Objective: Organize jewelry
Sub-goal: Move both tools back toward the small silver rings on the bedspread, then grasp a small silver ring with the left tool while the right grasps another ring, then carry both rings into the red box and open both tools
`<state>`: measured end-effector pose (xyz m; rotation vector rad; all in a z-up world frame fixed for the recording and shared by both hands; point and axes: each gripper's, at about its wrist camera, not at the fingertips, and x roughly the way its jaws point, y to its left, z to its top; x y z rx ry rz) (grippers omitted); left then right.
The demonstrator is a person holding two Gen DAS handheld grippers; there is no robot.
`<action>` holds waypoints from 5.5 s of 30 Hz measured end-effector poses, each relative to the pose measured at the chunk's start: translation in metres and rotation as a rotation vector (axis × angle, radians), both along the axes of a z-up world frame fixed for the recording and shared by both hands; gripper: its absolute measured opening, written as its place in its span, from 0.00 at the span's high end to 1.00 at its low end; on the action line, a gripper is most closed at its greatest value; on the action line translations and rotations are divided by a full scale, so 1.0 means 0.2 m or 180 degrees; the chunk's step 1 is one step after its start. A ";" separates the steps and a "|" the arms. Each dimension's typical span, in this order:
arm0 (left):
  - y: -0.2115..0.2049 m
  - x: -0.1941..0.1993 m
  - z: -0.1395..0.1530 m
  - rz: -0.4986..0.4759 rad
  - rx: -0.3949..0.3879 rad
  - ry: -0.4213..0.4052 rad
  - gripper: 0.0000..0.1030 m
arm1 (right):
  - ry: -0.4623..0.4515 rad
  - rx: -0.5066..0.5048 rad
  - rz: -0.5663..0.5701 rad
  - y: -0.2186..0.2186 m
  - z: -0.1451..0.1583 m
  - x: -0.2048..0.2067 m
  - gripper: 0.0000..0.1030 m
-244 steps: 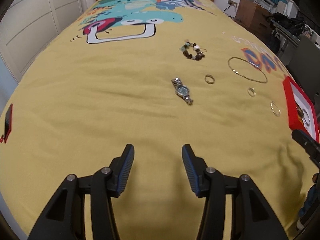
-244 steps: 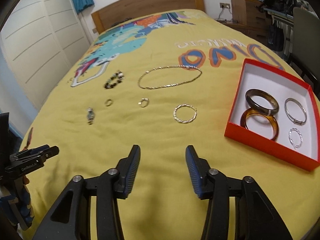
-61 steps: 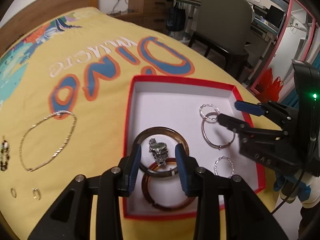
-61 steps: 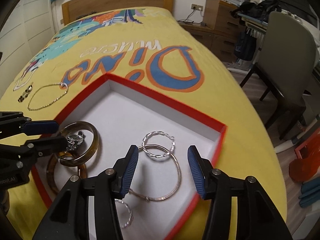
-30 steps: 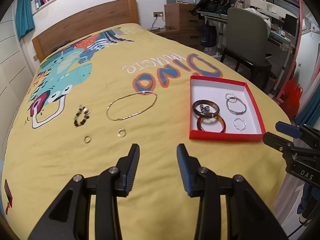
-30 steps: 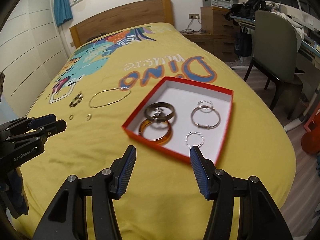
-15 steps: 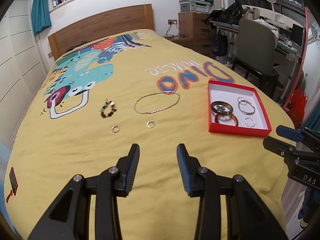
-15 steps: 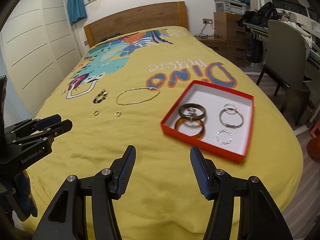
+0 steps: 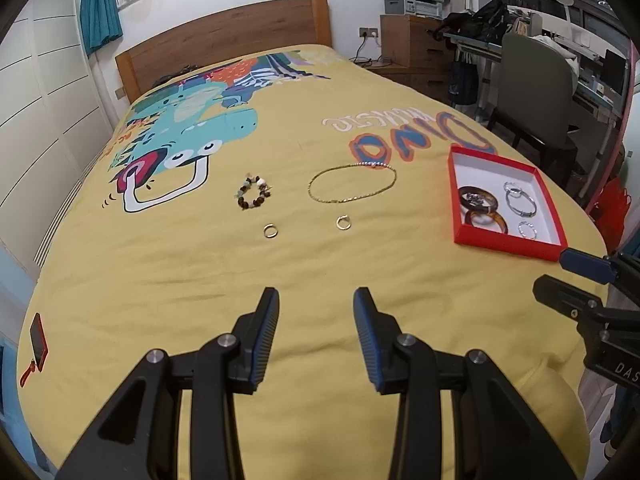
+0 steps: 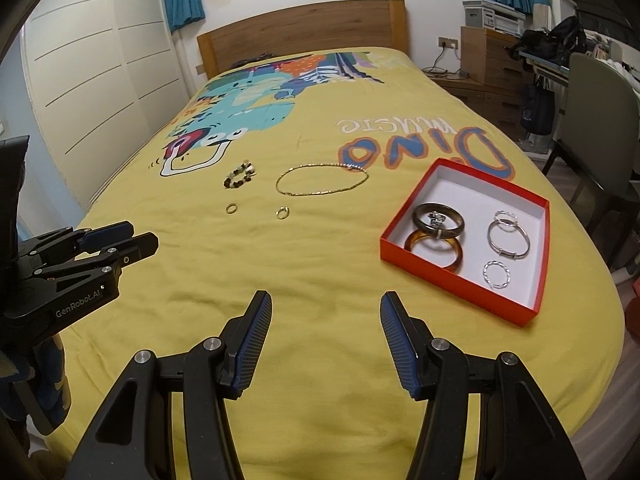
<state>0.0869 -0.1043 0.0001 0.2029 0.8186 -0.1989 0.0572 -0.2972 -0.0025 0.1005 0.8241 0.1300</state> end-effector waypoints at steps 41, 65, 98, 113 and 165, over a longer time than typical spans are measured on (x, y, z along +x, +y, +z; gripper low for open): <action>0.36 0.56 -0.44 0.0492 -0.0358 0.0584 0.64 | 0.0258 0.0103 0.0504 0.32 -0.30 0.63 0.53; 0.27 1.08 -0.67 0.0127 -0.0588 0.0840 0.65 | 0.0459 0.0058 0.0570 0.43 -0.59 1.14 0.66; 0.16 0.66 -0.28 -0.0045 -0.0438 0.0433 0.82 | 0.0043 0.0122 0.0384 0.28 -0.20 0.73 0.81; -0.29 0.43 -0.13 -0.0447 -0.0480 0.0404 0.82 | -0.0098 -0.0004 -0.0201 -0.32 -0.06 0.35 0.81; -1.23 0.64 -0.57 -0.1041 -0.0187 0.0930 0.81 | 0.0537 -0.0367 -0.0167 -0.87 -0.54 0.57 0.80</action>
